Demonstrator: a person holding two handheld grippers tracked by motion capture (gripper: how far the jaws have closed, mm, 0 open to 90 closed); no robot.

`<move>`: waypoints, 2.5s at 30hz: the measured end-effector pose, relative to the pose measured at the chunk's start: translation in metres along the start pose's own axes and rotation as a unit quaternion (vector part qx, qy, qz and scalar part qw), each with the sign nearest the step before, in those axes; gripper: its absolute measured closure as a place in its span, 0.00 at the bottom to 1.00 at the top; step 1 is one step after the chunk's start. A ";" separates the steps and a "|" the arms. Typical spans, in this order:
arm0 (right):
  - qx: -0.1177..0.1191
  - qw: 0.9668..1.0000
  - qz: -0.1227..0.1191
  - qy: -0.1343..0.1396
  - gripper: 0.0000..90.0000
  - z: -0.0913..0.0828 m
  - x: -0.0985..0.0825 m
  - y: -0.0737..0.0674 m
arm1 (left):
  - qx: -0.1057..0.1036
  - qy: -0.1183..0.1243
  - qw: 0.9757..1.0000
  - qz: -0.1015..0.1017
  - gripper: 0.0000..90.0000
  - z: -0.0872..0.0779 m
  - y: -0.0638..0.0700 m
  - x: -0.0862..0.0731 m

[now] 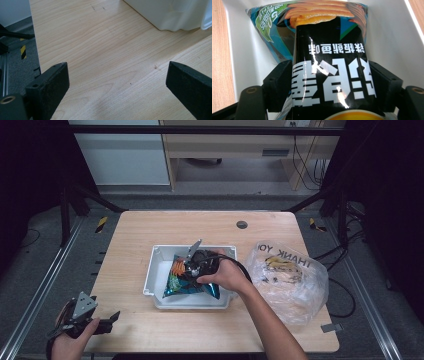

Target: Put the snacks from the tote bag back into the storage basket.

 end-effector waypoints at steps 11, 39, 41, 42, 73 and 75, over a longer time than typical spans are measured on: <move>-0.008 1.000 0.010 -0.006 0.21 -0.003 -0.001 0.002 | 0.001 -0.001 1.000 -0.001 0.05 0.000 -0.001 0.000; -0.022 0.999 0.028 0.034 0.09 -0.029 0.003 0.001 | 0.001 -0.003 1.000 -0.001 0.05 0.000 -0.001 -0.001; -0.025 0.998 0.031 0.040 0.08 -0.033 0.004 0.002 | 0.001 -0.004 1.000 0.000 0.05 0.000 -0.001 -0.001; -0.027 0.998 0.031 0.040 0.08 -0.034 0.004 0.002 | 0.001 -0.004 1.000 0.000 0.05 0.000 -0.001 -0.001; -0.036 0.995 0.062 0.075 0.09 -0.065 0.007 -0.004 | 0.001 -0.006 1.000 -0.001 0.05 0.000 -0.001 -0.001; -0.036 0.994 0.066 0.076 0.08 -0.067 0.007 -0.005 | 0.001 -0.006 1.000 0.000 0.05 0.000 -0.001 -0.001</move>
Point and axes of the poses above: each handheld gripper's, and its own axes: z roughly forward along the jaws, x roughly out of its top, y roughly to its right, the point moved 6 cm from there along z, roughly forward along the jaws, and after that the axes turned 3 degrees about -x, right-handed, at the moved point
